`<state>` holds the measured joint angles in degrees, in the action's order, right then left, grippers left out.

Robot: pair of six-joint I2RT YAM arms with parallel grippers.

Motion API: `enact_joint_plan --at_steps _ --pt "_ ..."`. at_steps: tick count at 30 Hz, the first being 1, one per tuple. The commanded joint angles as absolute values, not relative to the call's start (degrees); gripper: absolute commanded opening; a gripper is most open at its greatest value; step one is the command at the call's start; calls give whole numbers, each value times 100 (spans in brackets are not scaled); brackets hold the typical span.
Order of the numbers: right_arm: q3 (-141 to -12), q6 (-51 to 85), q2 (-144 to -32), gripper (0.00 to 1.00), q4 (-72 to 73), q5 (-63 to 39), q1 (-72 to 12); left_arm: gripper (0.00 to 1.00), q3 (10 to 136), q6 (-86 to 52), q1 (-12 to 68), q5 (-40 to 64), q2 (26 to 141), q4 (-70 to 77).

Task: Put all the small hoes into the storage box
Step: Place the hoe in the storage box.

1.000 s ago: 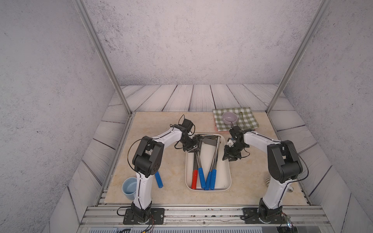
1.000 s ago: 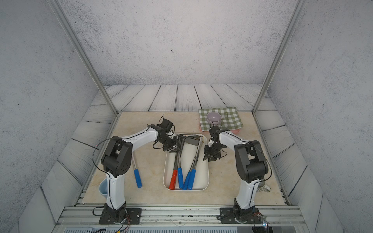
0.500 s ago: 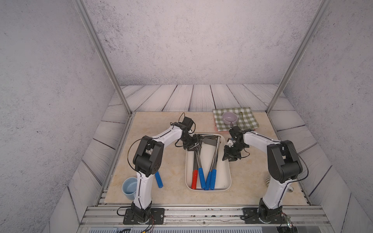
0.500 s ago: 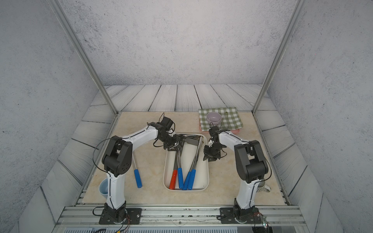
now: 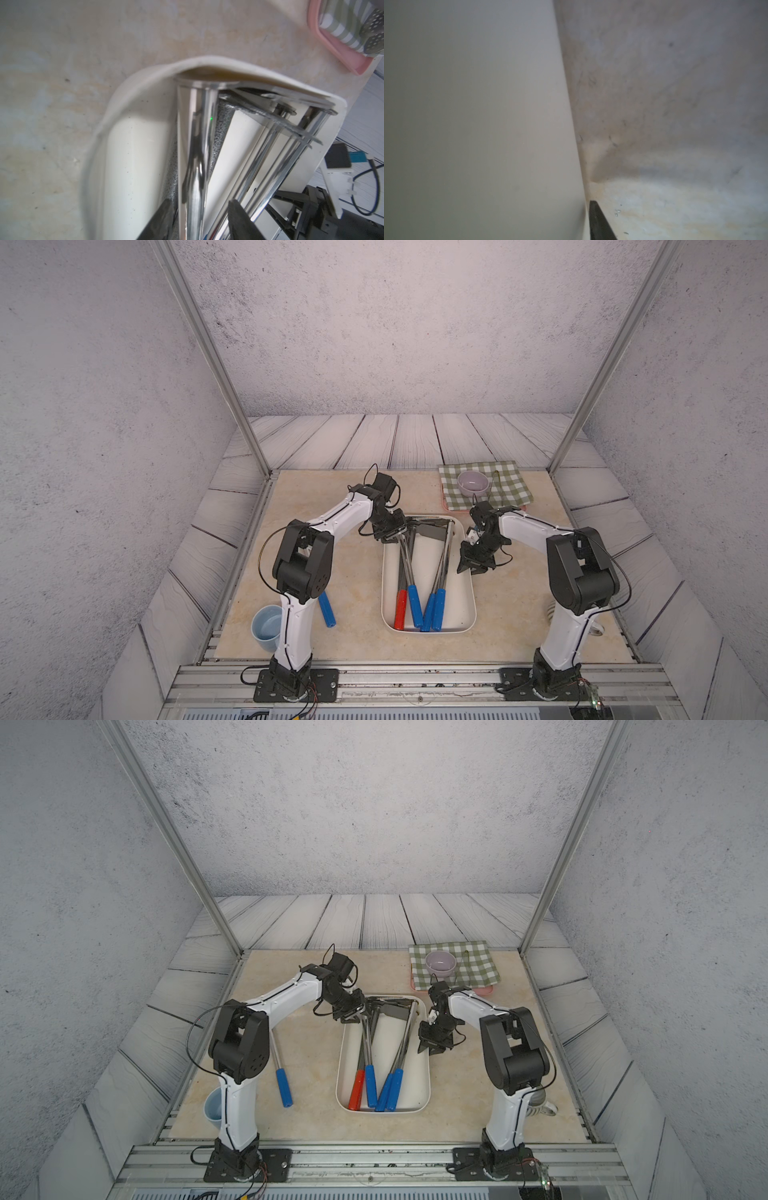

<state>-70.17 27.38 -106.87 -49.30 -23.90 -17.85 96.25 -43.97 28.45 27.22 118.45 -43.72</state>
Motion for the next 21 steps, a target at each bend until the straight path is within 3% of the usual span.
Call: enact_joint_plan --at_steps 1,16,21 --pt "-7084 2760 -10758 30 -5114 -2276 -1793 47 9770 -4331 2817 2627 11864 -4561" --pt "-7022 2808 -10731 30 -5073 -2253 -1845 48 9747 -4319 2830 2658 11756 -4558" --pt "-7066 2838 -10702 36 -5130 -2232 -1840 51 9747 -4108 2830 2532 11319 -4639"
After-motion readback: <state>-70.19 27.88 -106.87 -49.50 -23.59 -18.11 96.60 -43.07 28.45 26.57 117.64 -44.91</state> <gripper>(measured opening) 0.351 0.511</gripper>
